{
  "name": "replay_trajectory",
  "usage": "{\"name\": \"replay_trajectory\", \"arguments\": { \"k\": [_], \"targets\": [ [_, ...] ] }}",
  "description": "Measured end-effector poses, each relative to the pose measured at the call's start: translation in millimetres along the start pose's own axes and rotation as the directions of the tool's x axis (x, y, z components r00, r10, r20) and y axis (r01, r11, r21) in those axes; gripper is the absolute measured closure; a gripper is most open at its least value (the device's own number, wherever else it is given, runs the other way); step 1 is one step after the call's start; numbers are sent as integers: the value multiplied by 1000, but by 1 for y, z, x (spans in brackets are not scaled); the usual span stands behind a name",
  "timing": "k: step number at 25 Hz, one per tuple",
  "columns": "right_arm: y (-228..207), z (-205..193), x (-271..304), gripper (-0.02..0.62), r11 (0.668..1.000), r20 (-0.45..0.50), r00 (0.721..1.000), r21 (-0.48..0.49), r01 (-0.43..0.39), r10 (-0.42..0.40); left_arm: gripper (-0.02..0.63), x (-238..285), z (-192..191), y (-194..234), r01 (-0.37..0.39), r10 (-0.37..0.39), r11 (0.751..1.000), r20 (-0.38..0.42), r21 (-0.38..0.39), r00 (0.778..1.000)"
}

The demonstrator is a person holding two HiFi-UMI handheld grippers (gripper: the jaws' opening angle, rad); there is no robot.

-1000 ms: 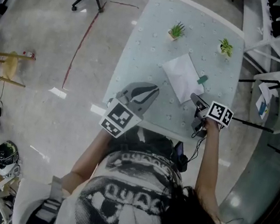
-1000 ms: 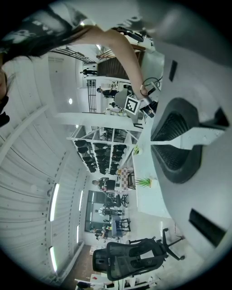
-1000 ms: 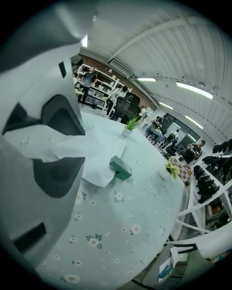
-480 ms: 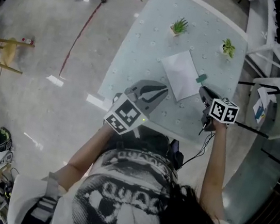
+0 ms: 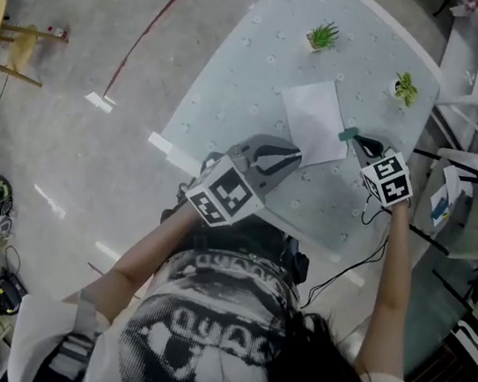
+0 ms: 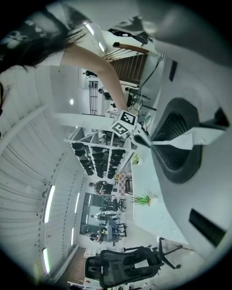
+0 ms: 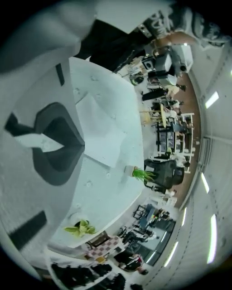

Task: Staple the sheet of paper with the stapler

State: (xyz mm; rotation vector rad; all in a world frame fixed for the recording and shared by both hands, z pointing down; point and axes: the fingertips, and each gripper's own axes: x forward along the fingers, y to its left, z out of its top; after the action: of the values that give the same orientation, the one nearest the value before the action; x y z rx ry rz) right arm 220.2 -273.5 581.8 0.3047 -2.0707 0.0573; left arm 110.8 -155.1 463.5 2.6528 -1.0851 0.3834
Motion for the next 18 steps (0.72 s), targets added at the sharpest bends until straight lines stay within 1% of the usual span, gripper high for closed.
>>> {"name": "replay_trajectory", "arguments": {
  "k": [3, 5, 8, 11, 13, 15, 18],
  "targets": [
    [2, 2, 9, 589, 987, -36, 998, -150, -57, 53, 584, 7, -1, 2, -24, 24, 1000, -2, -11, 1000],
    [7, 1, 13, 589, 962, -70, 993, -250, -109, 95, 584, 11, 0, 3, -40, 40, 999, 1, -17, 999],
    [11, 0, 17, 590, 908, -122, 985, -386, -160, 121, 584, 14, -1, 6, -68, 68, 997, 2, -24, 998],
    [15, -1, 23, 591, 851, -169, 975, -482, -208, 143, 584, 17, -4, 9, -95, 95, 995, -5, -33, 995],
    [16, -4, 27, 589, 804, -204, 968, -545, -237, 147, 584, 20, -6, 9, -106, 106, 993, -5, -41, 994],
    [16, -6, 30, 591, 759, -234, 962, -598, -257, 141, 584, 22, -7, 9, -118, 118, 992, -3, -50, 993],
    [19, -8, 34, 591, 713, -266, 951, -636, -294, 155, 584, 23, -11, 9, -133, 133, 989, -6, -65, 991]
  ]
}}
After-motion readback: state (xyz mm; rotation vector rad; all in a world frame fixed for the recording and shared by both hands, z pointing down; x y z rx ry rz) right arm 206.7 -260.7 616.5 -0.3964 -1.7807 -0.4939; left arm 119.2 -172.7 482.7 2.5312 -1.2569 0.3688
